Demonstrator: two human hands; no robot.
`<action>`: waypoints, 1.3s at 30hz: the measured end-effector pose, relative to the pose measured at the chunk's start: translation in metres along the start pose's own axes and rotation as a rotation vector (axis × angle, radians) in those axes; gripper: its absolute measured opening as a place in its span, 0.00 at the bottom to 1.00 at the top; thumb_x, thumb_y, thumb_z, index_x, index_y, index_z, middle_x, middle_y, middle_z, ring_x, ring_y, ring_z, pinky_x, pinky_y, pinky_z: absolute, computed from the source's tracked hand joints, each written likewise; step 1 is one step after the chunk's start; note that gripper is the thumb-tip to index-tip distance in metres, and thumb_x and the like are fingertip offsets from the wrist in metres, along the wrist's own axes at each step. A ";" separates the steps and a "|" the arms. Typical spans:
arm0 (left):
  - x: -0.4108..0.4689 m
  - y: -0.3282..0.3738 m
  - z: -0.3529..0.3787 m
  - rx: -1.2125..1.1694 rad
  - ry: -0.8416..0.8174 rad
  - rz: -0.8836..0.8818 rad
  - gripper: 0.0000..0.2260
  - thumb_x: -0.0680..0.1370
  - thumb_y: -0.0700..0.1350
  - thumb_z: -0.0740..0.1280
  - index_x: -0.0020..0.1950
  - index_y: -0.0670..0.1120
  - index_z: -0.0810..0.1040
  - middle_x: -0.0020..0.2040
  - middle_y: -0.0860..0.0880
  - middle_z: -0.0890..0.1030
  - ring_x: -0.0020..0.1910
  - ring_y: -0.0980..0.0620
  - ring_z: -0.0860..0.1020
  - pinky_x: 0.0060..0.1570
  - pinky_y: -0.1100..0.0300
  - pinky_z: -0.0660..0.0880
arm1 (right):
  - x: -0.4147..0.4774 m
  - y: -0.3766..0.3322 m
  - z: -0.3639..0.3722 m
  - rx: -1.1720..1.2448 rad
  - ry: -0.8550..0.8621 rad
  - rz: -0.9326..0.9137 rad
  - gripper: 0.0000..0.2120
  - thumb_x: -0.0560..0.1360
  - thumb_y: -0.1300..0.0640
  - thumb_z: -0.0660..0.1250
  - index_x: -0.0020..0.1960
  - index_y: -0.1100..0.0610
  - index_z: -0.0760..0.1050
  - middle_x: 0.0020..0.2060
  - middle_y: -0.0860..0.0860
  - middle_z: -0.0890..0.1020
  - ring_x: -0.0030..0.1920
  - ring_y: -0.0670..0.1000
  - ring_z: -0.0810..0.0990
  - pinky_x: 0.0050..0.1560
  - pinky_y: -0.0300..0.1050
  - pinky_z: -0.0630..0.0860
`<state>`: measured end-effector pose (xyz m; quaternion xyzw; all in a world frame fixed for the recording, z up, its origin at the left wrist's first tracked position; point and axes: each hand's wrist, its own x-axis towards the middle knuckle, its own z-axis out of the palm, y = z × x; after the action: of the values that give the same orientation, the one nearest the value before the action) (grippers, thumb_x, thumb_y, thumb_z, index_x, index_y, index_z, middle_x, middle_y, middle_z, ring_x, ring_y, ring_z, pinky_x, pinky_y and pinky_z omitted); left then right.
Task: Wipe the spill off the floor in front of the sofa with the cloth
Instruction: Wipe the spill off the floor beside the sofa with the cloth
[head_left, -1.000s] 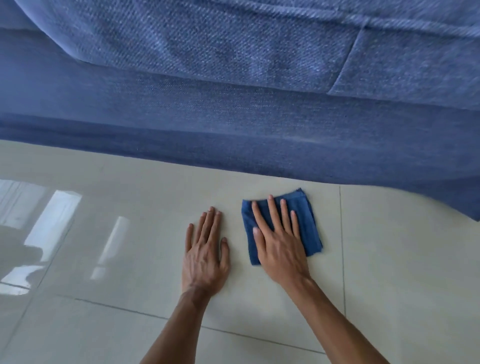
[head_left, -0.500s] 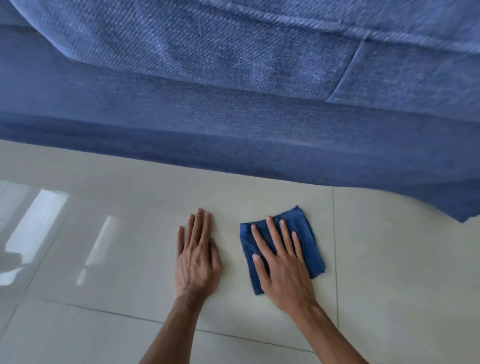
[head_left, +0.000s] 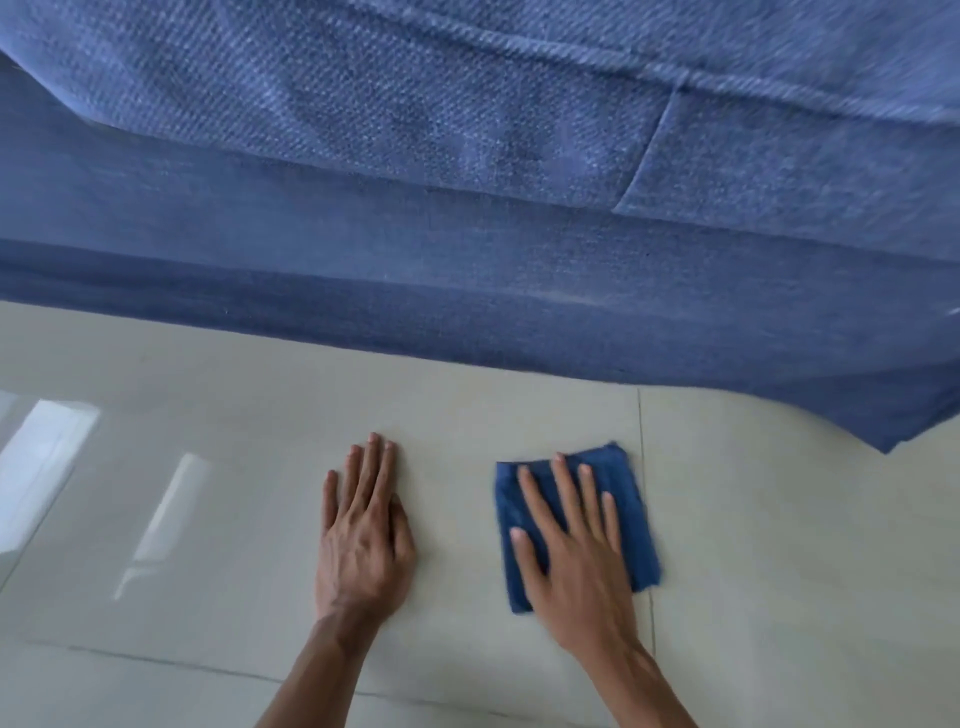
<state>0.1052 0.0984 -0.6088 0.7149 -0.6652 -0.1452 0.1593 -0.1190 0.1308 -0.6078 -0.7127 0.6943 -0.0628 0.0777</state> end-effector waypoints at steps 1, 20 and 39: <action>0.000 0.000 0.001 0.002 0.012 -0.005 0.28 0.78 0.44 0.51 0.79 0.48 0.57 0.80 0.52 0.55 0.79 0.54 0.50 0.78 0.52 0.45 | 0.011 0.013 -0.002 -0.023 0.040 0.112 0.28 0.80 0.40 0.48 0.79 0.42 0.51 0.80 0.51 0.52 0.80 0.56 0.49 0.77 0.61 0.53; 0.001 0.003 0.000 0.017 -0.003 -0.018 0.29 0.76 0.45 0.50 0.79 0.48 0.58 0.79 0.52 0.57 0.79 0.54 0.53 0.78 0.52 0.47 | 0.082 -0.029 0.006 0.063 0.102 0.369 0.29 0.80 0.42 0.51 0.80 0.46 0.50 0.80 0.57 0.53 0.79 0.63 0.49 0.76 0.66 0.50; 0.001 0.000 0.002 0.008 0.010 -0.008 0.28 0.78 0.45 0.50 0.79 0.50 0.56 0.80 0.53 0.54 0.79 0.55 0.50 0.78 0.53 0.46 | 0.036 -0.060 0.012 0.048 0.029 0.034 0.28 0.82 0.41 0.49 0.80 0.44 0.47 0.80 0.53 0.49 0.80 0.59 0.46 0.77 0.62 0.50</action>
<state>0.1042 0.0970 -0.6101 0.7190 -0.6620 -0.1397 0.1590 -0.0571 0.0962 -0.6085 -0.6977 0.7057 -0.0884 0.0860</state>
